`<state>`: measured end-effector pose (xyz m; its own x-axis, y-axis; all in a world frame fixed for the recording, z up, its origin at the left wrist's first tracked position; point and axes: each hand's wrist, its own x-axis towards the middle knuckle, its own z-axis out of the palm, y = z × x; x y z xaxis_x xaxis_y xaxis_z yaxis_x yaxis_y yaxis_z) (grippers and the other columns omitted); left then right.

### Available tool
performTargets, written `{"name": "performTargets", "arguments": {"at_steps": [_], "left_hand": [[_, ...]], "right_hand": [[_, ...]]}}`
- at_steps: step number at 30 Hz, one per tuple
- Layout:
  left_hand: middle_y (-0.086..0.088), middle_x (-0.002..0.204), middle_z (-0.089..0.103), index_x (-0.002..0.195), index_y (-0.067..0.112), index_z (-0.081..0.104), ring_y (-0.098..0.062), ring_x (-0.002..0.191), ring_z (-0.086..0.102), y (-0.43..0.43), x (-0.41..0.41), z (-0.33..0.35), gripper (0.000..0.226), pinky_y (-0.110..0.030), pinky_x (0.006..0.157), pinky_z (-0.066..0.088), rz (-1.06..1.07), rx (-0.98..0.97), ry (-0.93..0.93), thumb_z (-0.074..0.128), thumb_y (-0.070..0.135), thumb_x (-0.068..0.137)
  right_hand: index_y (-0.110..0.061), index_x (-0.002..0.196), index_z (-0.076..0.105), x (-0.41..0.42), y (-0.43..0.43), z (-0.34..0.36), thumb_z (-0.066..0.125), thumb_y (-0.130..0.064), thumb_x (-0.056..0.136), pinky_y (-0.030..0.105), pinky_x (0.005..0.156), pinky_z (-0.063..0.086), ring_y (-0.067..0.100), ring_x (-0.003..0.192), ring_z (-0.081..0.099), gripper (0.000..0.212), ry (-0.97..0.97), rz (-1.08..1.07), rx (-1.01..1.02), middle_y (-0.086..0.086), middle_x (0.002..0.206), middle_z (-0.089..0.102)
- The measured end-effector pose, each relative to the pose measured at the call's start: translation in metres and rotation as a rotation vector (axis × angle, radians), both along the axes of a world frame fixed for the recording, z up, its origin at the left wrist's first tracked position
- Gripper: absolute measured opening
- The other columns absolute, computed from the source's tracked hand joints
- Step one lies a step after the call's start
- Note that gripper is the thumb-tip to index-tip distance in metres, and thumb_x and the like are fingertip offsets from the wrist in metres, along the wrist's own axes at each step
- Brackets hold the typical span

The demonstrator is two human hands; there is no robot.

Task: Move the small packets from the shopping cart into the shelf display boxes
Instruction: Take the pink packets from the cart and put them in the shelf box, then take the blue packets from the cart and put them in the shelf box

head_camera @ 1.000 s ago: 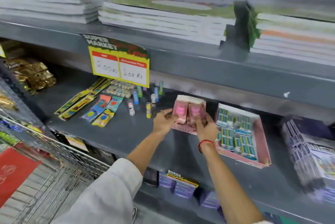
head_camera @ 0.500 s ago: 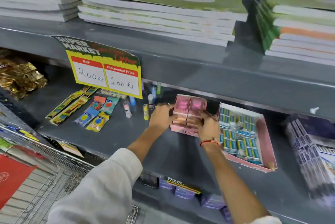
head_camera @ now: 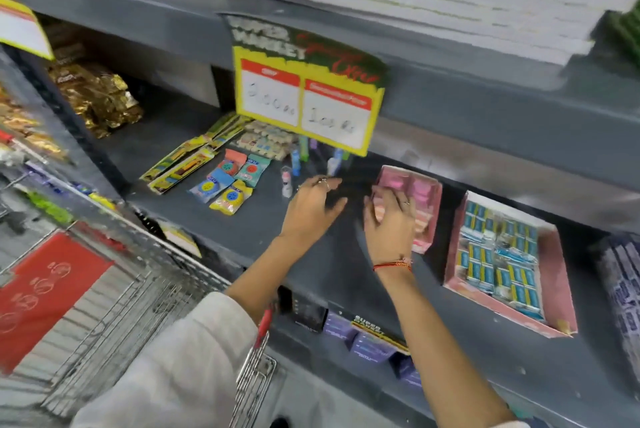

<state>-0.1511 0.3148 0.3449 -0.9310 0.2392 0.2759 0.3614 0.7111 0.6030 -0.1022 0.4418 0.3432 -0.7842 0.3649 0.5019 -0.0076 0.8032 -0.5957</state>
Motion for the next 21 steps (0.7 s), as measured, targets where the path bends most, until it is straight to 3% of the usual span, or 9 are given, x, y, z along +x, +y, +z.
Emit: {"name": "performTargets", "arguments": {"at_steps": [3, 8, 11, 14, 21], "left_hand": [[-0.009, 0.113, 0.069, 0.113, 0.013, 0.067, -0.026, 0.108, 0.061, -0.047, 0.011, 0.001, 0.029, -0.040, 0.089, 0.051, 0.078, 0.072, 0.018, 0.062, 0.020, 0.086], [-0.010, 0.102, 0.073, 0.104, 0.009, 0.069, -0.024, 0.095, 0.067, -0.141, 0.039, -0.016, 0.022, -0.034, 0.083, 0.054, 0.319, 0.141, -0.021, 0.062, 0.017, 0.085], [-0.006, 0.097, 0.074, 0.101, 0.013, 0.070, -0.019, 0.084, 0.069, -0.202, 0.069, -0.042, 0.019, -0.030, 0.075, 0.055, 0.502, 0.152, -0.079, 0.061, 0.019, 0.086], [-0.010, 0.102, 0.073, 0.105, 0.007, 0.069, -0.021, 0.090, 0.068, -0.250, 0.098, -0.077, 0.024, -0.038, 0.080, 0.057, 0.637, 0.179, -0.226, 0.059, 0.022, 0.089], [-0.015, 0.093, 0.074, 0.104, 0.001, 0.069, -0.025, 0.087, 0.068, -0.303, 0.153, -0.162, 0.024, -0.033, 0.078, 0.054, 0.847, 0.197, -0.464, 0.060, 0.015, 0.087]], "right_hand": [[-0.001, 0.095, 0.069, -0.002, -0.048, 0.003, 0.062, -0.005, 0.084, 0.037, 0.083, 0.045, 0.037, 0.092, 0.060, 0.014, 0.058, 0.161, -0.020, 0.017, 0.095, 0.070], [0.000, 0.091, 0.070, -0.003, -0.137, -0.011, 0.062, -0.004, 0.083, 0.037, 0.085, 0.047, 0.035, 0.089, 0.063, 0.012, -0.015, 0.428, -0.053, 0.017, 0.089, 0.071], [-0.002, 0.096, 0.069, 0.004, -0.191, -0.037, 0.059, -0.007, 0.085, 0.031, 0.086, 0.041, 0.034, 0.095, 0.062, 0.015, -0.183, 0.610, -0.042, 0.016, 0.095, 0.071], [-0.002, 0.096, 0.069, 0.015, -0.232, -0.068, 0.058, -0.007, 0.085, 0.038, 0.085, 0.046, 0.034, 0.094, 0.061, 0.016, -0.349, 0.735, -0.019, 0.018, 0.094, 0.071], [-0.007, 0.103, 0.064, 0.038, -0.294, -0.152, 0.052, -0.014, 0.091, 0.041, 0.084, 0.053, 0.028, 0.102, 0.059, 0.018, -0.731, 0.846, 0.137, 0.012, 0.106, 0.068]]}}
